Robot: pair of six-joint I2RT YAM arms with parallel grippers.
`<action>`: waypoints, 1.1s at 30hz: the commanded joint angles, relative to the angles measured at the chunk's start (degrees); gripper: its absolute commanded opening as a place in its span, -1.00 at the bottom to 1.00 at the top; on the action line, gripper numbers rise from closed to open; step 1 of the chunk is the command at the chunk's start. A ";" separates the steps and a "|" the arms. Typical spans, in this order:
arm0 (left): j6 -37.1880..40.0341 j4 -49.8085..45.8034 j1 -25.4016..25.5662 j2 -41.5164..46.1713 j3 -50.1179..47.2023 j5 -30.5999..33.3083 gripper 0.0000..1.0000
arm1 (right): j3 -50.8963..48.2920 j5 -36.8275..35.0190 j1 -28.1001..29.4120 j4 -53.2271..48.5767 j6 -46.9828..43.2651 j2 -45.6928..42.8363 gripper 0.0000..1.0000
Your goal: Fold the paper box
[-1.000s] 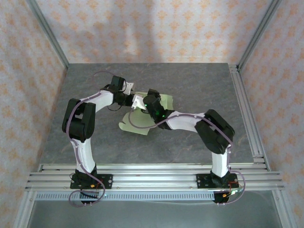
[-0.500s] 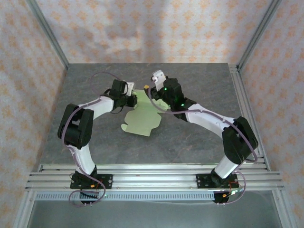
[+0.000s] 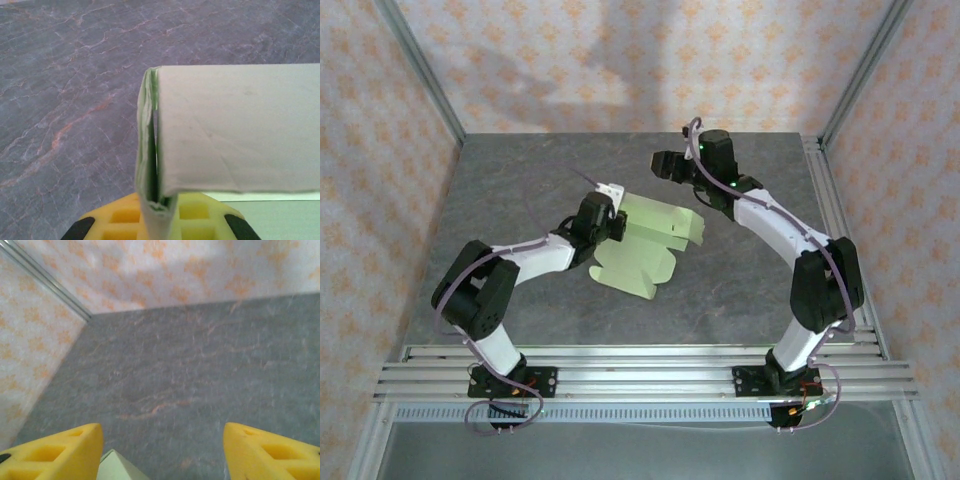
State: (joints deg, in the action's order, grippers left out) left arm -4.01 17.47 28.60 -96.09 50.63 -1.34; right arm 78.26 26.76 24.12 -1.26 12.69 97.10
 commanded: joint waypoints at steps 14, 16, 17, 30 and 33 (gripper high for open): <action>-2.66 16.73 0.43 -0.90 -8.75 6.42 -0.84 | 9.88 23.32 2.05 -13.58 -0.74 14.10 0.29; -2.95 17.09 0.41 -1.23 -9.23 6.43 -0.85 | 11.62 23.64 2.07 -15.34 -0.88 15.83 0.30; -3.06 17.11 0.42 -1.39 -9.37 6.43 -0.85 | 12.20 24.34 2.16 -15.80 -1.32 16.56 0.29; -4.70 19.41 0.40 -6.27 -9.85 6.20 -0.81 | 13.99 24.03 3.41 -22.84 -7.74 21.99 0.29; -5.24 19.81 0.40 -7.13 -9.77 5.87 -0.78 | 13.77 22.35 3.57 -24.84 -9.42 22.25 0.28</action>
State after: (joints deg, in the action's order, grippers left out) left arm -7.73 34.35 29.15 -102.26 41.04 3.46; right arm 91.92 50.70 27.35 -23.18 6.24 118.80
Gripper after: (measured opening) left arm 0.108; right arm 0.641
